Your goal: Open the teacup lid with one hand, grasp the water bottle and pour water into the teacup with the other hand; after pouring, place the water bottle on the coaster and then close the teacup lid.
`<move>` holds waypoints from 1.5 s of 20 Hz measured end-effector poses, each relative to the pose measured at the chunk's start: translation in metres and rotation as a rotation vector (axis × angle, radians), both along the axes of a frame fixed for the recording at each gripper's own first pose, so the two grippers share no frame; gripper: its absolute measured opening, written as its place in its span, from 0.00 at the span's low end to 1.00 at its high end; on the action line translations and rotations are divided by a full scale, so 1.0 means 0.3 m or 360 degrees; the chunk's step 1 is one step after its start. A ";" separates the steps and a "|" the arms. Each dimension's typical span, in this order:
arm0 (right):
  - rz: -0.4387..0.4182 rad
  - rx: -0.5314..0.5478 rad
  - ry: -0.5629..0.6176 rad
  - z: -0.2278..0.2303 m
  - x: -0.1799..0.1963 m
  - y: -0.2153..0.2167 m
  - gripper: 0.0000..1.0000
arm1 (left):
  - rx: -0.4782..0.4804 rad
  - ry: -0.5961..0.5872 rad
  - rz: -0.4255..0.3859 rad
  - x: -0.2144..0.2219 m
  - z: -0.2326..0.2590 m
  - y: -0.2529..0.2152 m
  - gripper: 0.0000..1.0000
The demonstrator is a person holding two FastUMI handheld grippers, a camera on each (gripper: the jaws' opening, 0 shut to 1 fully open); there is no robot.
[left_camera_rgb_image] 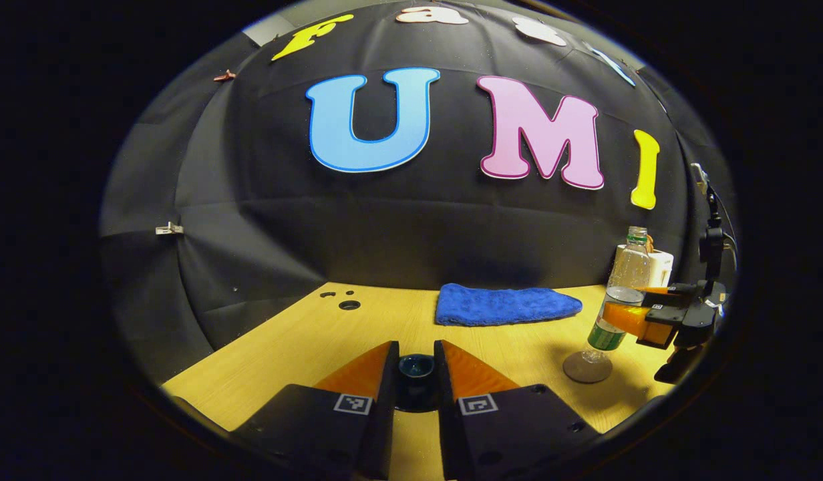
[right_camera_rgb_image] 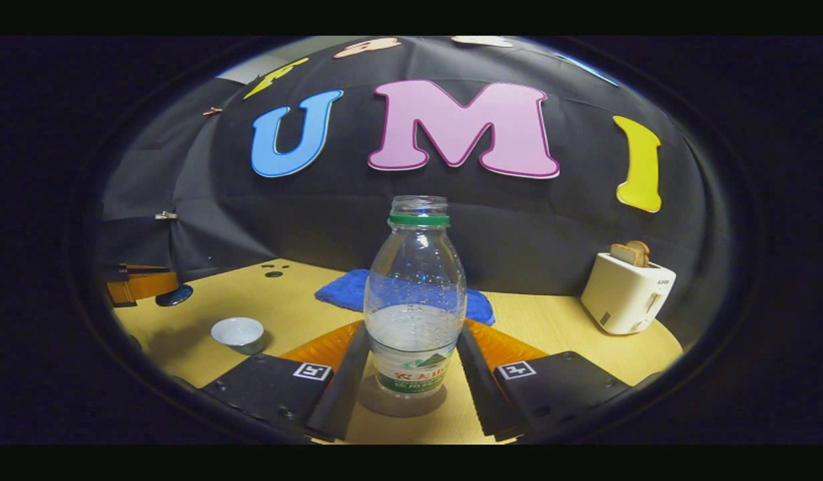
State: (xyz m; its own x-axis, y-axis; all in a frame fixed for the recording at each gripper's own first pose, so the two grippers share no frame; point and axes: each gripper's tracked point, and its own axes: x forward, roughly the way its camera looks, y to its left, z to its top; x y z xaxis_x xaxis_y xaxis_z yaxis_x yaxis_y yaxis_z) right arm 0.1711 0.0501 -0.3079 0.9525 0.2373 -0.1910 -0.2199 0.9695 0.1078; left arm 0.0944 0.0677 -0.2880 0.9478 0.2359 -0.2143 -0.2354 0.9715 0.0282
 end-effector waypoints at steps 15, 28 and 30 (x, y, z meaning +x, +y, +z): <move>0.0035 0.0042 0.0117 -0.071 -0.027 0.032 0.87 | 0.0001 0.0022 -0.0033 0.042 -0.028 -0.030 0.33; 0.0058 0.0164 0.0242 -0.129 -0.121 0.007 0.94 | 0.0000 0.0025 -0.0155 0.159 -0.081 -0.153 0.33; 0.0050 0.0187 0.0268 -0.141 -0.155 -0.005 0.94 | -0.0011 0.0042 -0.0156 0.180 -0.109 -0.159 0.33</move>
